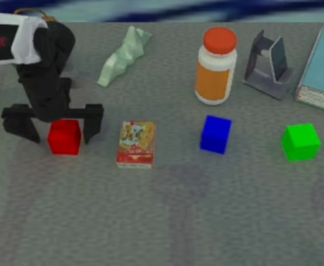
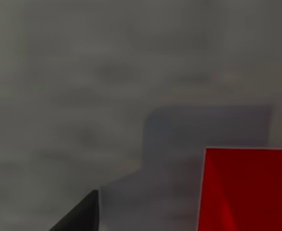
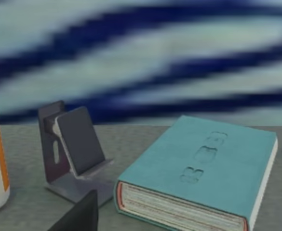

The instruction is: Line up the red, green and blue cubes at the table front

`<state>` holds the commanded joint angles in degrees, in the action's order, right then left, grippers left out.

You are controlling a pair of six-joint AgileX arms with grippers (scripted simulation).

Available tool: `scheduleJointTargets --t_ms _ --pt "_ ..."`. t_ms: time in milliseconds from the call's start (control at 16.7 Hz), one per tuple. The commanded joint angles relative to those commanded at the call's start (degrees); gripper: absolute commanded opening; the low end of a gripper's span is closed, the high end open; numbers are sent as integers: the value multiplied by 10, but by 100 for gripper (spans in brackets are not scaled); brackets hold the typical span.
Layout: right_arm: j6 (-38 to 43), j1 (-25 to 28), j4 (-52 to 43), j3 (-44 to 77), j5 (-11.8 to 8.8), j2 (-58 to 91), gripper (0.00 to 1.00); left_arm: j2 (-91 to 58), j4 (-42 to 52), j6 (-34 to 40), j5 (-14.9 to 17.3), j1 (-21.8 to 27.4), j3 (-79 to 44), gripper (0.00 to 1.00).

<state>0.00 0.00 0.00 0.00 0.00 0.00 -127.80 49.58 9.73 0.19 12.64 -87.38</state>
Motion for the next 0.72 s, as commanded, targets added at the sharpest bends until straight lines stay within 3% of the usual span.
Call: scheduleJointTargets --t_ms 660,720 --pt "0 0 0 0 0 0 100 0 0 0 0 0 0 2" --pt "0 0 0 0 0 0 100 0 0 0 0 0 0 0"
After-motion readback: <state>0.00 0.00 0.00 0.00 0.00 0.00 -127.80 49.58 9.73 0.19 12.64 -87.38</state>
